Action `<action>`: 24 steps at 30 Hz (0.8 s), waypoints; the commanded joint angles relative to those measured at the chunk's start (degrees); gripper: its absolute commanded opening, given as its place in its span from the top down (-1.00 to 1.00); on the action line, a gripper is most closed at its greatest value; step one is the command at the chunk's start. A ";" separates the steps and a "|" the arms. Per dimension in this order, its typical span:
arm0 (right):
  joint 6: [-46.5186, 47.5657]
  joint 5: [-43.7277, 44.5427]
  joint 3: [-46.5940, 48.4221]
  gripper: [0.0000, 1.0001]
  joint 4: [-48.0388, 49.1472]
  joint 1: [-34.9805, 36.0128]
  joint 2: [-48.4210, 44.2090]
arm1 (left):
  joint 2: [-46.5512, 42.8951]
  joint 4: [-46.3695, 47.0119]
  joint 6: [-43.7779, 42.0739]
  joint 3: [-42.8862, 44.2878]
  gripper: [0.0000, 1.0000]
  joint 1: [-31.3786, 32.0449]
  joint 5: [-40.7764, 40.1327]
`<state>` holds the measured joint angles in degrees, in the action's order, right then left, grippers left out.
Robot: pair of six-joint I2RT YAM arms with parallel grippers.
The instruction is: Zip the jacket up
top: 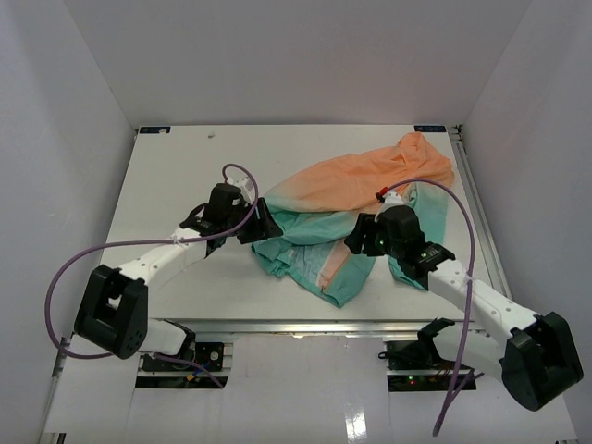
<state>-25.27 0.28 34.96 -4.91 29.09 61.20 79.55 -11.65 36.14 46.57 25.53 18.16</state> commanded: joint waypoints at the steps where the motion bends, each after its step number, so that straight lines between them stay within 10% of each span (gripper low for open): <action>1: -5.46 8.51 -4.51 -0.17 -0.09 6.57 -7.62 | -9.34 -6.90 -3.97 6.61 -0.34 3.51 -7.82; 6: -8.24 11.85 -7.04 -0.16 -2.21 12.46 -8.83 | -12.78 -11.26 -5.55 9.60 -0.37 7.64 -17.01; 18: -15.34 19.17 -6.16 -0.18 -0.33 23.66 6.35 | -11.73 -9.00 -7.13 8.50 -0.36 15.10 -9.22; 24: -15.86 20.90 -7.75 0.39 0.38 24.48 6.31 | -12.75 -6.73 -6.65 5.56 -0.36 15.74 -8.49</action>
<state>-39.56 17.61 27.52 -6.24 52.93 68.38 68.72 -20.26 29.78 54.21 40.86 8.19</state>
